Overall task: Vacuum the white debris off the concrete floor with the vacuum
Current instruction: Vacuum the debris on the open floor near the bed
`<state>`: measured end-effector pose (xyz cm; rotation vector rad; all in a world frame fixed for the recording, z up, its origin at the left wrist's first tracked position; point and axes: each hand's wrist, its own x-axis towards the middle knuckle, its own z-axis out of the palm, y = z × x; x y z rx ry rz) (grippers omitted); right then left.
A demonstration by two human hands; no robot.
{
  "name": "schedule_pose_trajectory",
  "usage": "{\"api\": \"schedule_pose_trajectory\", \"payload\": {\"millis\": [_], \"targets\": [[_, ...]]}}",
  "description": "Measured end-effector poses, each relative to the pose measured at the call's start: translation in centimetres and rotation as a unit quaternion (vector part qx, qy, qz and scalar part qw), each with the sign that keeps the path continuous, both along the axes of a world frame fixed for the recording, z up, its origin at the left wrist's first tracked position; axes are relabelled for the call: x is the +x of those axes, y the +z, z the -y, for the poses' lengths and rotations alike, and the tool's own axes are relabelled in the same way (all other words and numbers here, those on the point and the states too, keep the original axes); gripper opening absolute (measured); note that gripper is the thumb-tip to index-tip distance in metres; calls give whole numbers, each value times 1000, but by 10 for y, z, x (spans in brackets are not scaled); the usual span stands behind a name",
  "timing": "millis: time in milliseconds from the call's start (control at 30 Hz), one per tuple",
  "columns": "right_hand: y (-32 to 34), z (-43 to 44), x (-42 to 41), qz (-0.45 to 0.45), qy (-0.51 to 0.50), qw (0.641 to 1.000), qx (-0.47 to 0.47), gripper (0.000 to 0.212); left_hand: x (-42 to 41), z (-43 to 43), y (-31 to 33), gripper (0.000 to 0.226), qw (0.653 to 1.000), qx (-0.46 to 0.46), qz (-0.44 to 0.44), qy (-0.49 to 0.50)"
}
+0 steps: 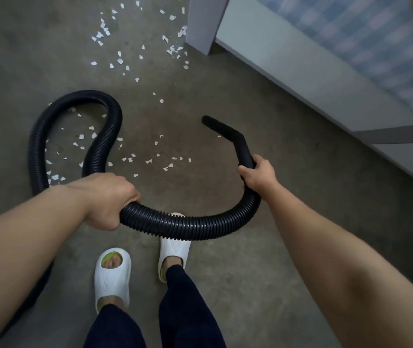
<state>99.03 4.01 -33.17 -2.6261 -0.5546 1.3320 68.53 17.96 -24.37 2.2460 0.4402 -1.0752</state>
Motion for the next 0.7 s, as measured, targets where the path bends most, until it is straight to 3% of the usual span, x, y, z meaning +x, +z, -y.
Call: {"api": "schedule_pose_trajectory", "payload": {"millis": [233,467,700], "targets": [[-1,64,19,41,-137,989,-28,22,32,14,-5,12,999,-5,39,-31],[-9,52,13,-19,-66,998,-11,26,31,19,-9,11,998,-13,10,-58],[-9,54,5,-10,-42,999,-21,29,20,19,-6,11,998,-10,-14,-58]]}}
